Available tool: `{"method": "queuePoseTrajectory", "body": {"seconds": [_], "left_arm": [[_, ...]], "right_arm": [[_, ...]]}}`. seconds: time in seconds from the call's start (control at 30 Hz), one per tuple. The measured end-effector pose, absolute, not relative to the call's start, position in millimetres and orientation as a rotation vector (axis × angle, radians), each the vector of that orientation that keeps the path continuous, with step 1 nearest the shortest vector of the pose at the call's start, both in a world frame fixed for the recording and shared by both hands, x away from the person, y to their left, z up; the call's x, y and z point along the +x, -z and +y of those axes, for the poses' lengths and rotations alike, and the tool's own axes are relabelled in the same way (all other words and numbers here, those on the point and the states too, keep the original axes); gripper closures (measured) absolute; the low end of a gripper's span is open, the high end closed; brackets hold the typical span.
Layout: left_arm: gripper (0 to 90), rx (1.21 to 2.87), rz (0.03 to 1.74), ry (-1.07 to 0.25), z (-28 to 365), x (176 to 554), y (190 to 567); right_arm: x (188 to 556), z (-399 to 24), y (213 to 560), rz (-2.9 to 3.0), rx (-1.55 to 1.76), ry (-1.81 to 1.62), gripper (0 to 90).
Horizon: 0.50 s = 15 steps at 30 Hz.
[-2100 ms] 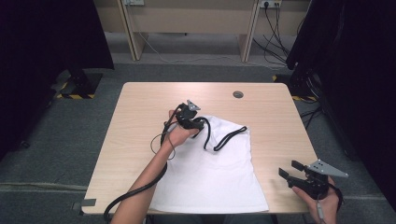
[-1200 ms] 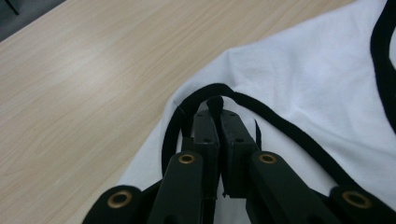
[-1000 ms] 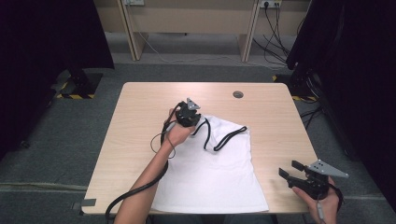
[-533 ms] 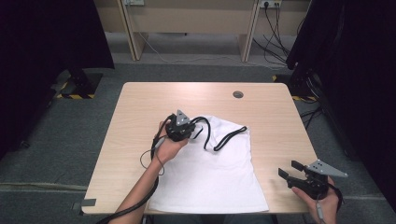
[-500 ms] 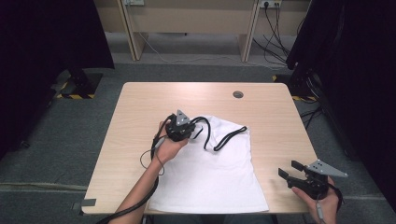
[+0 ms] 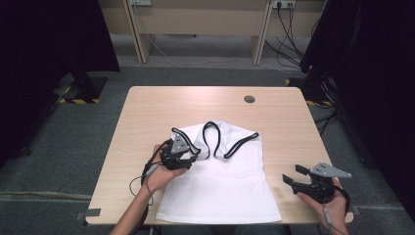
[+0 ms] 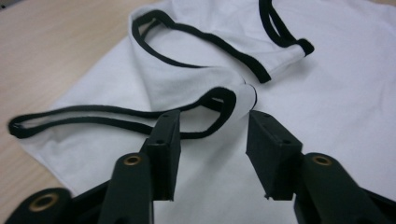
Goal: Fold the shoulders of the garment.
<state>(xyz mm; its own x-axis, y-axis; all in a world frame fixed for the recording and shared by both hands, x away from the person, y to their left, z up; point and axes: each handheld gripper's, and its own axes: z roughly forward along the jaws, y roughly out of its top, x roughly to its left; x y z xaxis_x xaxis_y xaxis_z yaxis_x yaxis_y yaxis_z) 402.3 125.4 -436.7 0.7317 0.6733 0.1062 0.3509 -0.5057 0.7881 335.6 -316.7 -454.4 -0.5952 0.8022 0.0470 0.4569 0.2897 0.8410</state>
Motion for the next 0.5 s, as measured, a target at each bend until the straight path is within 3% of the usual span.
{"method": "queuePoseTrajectory", "body": {"seconds": [0.03,0.07,0.1,0.17,0.3,0.47,0.5], "left_arm": [[45.0,2.139,0.771,-0.52,125.4,402.3,436.7],[45.0,2.139,0.771,-0.52,125.4,402.3,436.7],[45.0,2.139,0.771,-0.52,125.4,402.3,436.7],[43.3,2.174,0.738,-0.515,114.7,405.9,433.7],[42.9,2.27,0.673,-0.523,93.3,417.6,435.0],[47.3,2.372,0.637,-0.543,84.3,427.4,441.9],[52.5,2.372,0.637,-0.543,84.3,427.4,441.9]], "right_arm": [[335.6,-316.7,454.4,2.179,1.132,-1.225,34.1],[347.3,-295.2,442.4,2.25,1.033,-1.202,34.1],[347.3,-295.2,442.4,2.25,1.033,-1.202,40.1],[347.3,-295.2,442.4,2.25,1.033,-1.202,40.1],[376.5,-245.6,427.7,2.364,0.872,-1.174,45.8],[401.5,-200.7,427.8,2.47,0.762,-1.131,51.8],[401.5,-200.7,427.8,2.47,0.762,-1.131,51.8]]}}
